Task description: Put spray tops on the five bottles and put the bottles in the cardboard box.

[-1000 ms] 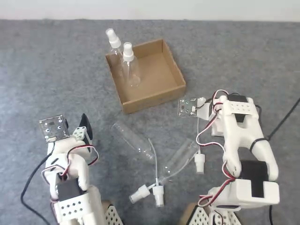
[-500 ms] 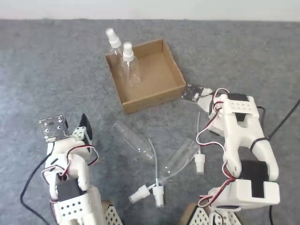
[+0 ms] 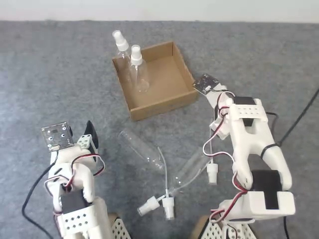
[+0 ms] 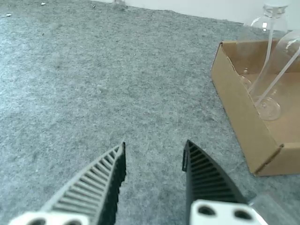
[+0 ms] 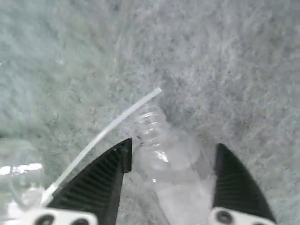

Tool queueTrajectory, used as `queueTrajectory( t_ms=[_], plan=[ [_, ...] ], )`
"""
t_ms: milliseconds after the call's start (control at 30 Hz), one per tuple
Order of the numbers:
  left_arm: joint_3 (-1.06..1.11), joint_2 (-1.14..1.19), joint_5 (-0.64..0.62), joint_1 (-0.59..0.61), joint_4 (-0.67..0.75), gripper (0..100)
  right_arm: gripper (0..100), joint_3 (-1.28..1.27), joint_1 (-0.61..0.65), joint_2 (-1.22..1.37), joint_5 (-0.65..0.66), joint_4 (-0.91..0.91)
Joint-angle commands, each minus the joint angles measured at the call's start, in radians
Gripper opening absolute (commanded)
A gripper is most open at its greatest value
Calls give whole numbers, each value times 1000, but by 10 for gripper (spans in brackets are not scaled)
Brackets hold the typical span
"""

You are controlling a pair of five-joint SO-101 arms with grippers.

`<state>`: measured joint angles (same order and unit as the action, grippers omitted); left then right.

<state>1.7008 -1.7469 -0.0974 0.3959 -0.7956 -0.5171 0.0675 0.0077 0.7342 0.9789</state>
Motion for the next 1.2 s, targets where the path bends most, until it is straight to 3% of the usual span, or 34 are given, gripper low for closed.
queueTrajectory(
  t_ms=[0,633,1167],
  plan=[
    [-12,-11,-11,3,20,190,335,54,13,-5,-9,-4],
    [-12,-11,-11,3,20,190,336,58,-27,42,408,62],
    [-12,-11,-11,3,20,190,335,149,-85,125,434,68]
  ],
)
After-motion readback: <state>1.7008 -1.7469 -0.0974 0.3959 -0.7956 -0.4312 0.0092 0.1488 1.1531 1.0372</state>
